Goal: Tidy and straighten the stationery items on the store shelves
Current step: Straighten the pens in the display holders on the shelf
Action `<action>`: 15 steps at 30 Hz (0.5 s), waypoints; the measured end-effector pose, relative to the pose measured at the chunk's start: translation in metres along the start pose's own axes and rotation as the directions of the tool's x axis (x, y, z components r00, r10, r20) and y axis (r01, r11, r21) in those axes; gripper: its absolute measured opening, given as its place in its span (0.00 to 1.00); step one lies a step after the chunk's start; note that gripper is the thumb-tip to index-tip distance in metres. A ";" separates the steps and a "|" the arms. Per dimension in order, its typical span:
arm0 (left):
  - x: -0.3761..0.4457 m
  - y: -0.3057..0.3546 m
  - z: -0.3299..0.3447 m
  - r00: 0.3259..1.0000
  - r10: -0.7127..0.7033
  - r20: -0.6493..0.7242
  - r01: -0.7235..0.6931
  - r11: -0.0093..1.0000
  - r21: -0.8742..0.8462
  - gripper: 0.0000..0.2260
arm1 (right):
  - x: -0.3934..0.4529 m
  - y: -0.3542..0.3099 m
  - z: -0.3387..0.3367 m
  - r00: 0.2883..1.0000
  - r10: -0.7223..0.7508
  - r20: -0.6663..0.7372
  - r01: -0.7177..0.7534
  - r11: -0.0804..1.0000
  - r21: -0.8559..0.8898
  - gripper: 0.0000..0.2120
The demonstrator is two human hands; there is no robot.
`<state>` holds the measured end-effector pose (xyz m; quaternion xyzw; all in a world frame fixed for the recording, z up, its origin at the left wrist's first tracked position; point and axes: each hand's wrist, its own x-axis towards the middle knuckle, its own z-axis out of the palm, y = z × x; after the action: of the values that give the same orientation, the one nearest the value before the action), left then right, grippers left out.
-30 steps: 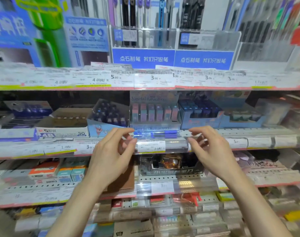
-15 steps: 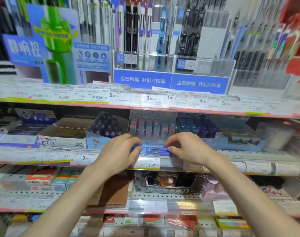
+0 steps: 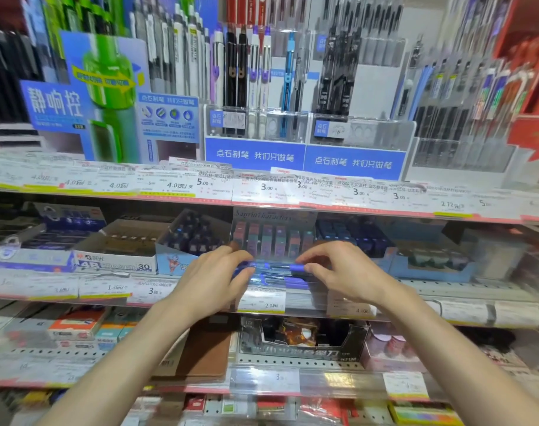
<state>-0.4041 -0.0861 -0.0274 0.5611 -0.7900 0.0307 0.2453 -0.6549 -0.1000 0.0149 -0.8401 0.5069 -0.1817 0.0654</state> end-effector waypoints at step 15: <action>-0.027 0.001 -0.030 0.965 0.157 -0.210 -0.207 0.948 -0.241 0.11 | -0.024 -0.024 -0.011 0.973 -0.181 -0.142 0.188 0.981 0.035 0.04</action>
<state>-0.3882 -0.0529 -0.0122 0.4429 -0.8088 0.0020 0.3869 -0.6492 -0.0667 0.0269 -0.8671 0.4252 -0.2571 0.0333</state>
